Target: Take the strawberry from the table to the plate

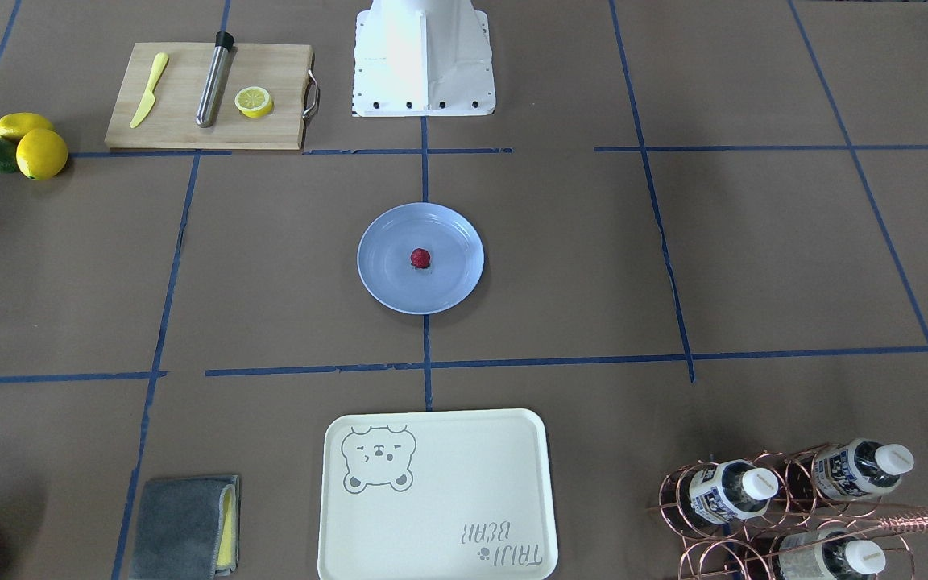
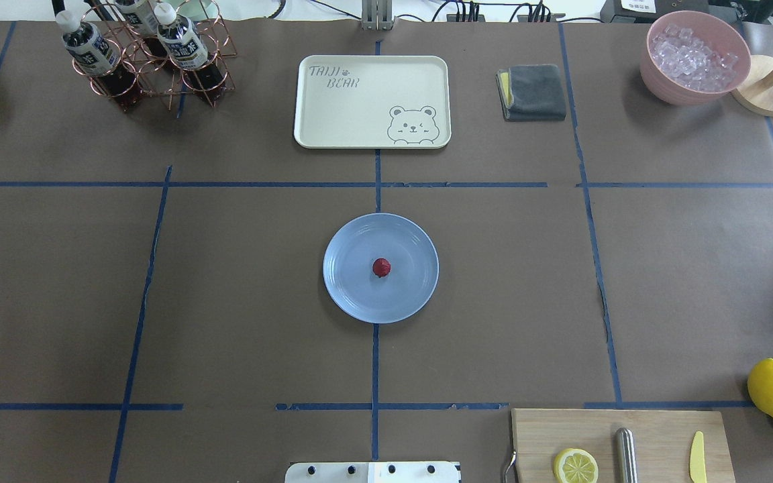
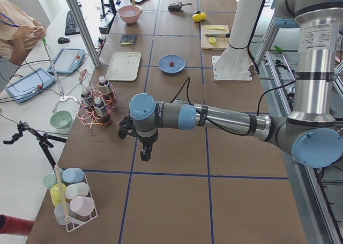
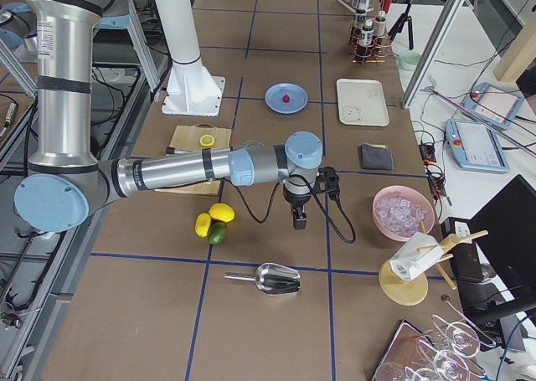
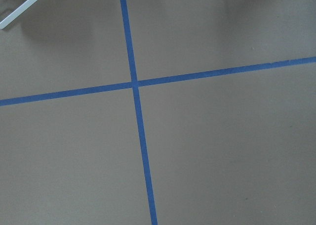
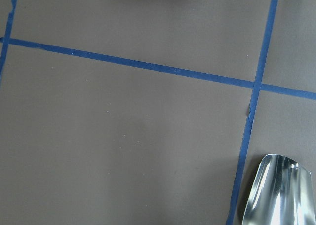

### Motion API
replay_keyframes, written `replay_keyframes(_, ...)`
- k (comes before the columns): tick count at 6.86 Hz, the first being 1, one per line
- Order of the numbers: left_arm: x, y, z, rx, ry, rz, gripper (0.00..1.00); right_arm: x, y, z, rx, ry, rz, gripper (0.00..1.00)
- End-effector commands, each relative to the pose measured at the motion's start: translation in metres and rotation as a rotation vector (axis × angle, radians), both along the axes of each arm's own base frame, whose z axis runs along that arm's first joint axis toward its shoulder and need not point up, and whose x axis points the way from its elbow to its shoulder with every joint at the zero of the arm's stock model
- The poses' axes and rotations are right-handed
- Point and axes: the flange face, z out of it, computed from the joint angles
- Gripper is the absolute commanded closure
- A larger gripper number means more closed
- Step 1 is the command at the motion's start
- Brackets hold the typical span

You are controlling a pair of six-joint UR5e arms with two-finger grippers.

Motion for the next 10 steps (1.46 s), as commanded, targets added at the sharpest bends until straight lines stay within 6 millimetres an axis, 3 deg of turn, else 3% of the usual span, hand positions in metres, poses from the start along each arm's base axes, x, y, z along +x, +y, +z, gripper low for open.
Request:
replay_keyframes(1,0.001,-0.002,-0.003,0.01,0.004,0.004,0.0,0.0,0.0,0.004,-0.008,0.001,0.001,0.0)
replay_keyframes(4,0.001,-0.006,-0.004,0.008,0.003,0.003,0.0,-0.009,-0.003,0.014,-0.029,0.007,-0.016,0.0)
replay_keyframes(5,0.001,-0.006,-0.007,0.012,0.004,0.003,0.0,-0.011,-0.013,0.013,-0.029,0.011,-0.018,0.0)
replay_keyframes(6,0.002,-0.006,-0.004,0.005,0.004,0.005,0.0,-0.024,-0.014,0.019,-0.036,0.014,-0.049,0.0)
replay_keyframes(7,0.002,-0.004,-0.002,0.0,0.004,0.005,0.0,-0.022,-0.01,0.025,-0.056,0.008,-0.044,0.0)
replay_keyframes(9,0.002,-0.003,0.009,-0.019,0.004,0.006,0.0,-0.016,0.0,0.031,-0.144,-0.014,0.031,0.0)
replay_keyframes(10,0.002,-0.003,0.025,-0.049,0.004,0.005,0.0,-0.013,-0.001,0.03,-0.164,-0.013,0.061,0.0)
